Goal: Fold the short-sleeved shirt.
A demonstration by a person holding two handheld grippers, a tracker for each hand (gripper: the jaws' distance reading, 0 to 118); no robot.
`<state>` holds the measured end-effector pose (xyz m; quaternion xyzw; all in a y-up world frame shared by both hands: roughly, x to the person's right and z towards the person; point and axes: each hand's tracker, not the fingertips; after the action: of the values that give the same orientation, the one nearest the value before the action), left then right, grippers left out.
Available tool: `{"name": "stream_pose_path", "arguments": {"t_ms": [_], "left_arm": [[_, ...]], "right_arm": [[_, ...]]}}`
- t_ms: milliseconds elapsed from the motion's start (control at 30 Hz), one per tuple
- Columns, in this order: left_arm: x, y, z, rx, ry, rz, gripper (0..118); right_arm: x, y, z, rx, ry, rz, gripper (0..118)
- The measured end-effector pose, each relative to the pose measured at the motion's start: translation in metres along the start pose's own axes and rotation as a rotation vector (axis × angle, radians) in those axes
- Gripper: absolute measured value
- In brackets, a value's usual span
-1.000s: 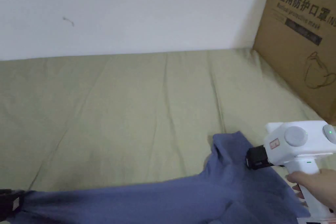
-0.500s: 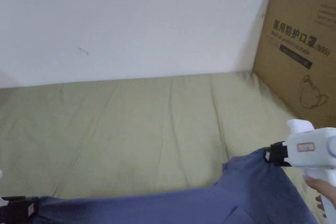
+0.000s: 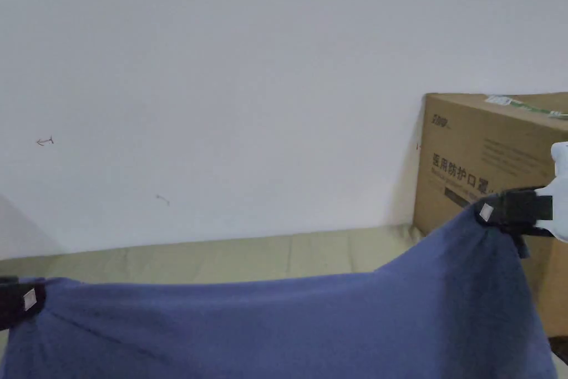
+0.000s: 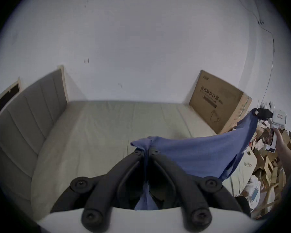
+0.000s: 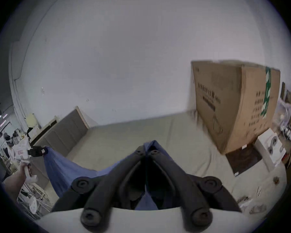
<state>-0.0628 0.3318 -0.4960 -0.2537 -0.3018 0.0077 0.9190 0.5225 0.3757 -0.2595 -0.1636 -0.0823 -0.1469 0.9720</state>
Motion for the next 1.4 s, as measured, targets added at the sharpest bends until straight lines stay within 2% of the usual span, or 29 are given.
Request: {"name": "stream_pose_path", "arguments": {"t_ms": [167, 333, 600, 967, 1100, 1200, 1333, 1400], "left_arm": [[0.005, 0.043, 0.024, 0.086, 0.014, -0.012, 2], [0.001, 0.082, 0.01, 0.118, 0.027, 0.008, 2], [-0.012, 0.156, -0.06, 0.187, 0.074, 0.082, 2], [-0.014, 0.227, -0.156, 0.288, 0.192, 0.01, 2], [-0.018, 0.228, -0.179, 0.313, 0.215, -0.011, 2], [-0.024, 0.204, -0.203, 0.279, 0.22, 0.005, 2], [-0.037, 0.124, -0.247, 0.091, 0.218, 0.059, 2], [-0.043, 0.065, -0.267, -0.046, 0.206, 0.104, 2]], "right_arm": [[-0.017, 0.063, 0.006, 0.064, 0.001, 0.034, 0], [-0.035, 0.12, -0.02, 0.092, -0.037, 0.102, 0], [-0.052, 0.194, -0.092, 0.159, -0.115, 0.112, 0], [-0.056, 0.238, -0.18, 0.259, -0.222, 0.162, 0], [-0.049, 0.235, -0.202, 0.282, -0.235, 0.184, 0], [-0.035, 0.208, -0.224, 0.236, -0.232, 0.178, 0], [-0.005, 0.107, -0.262, 0.049, -0.219, 0.128, 0], [0.023, 0.041, -0.287, -0.101, -0.222, 0.081, 0]]}}
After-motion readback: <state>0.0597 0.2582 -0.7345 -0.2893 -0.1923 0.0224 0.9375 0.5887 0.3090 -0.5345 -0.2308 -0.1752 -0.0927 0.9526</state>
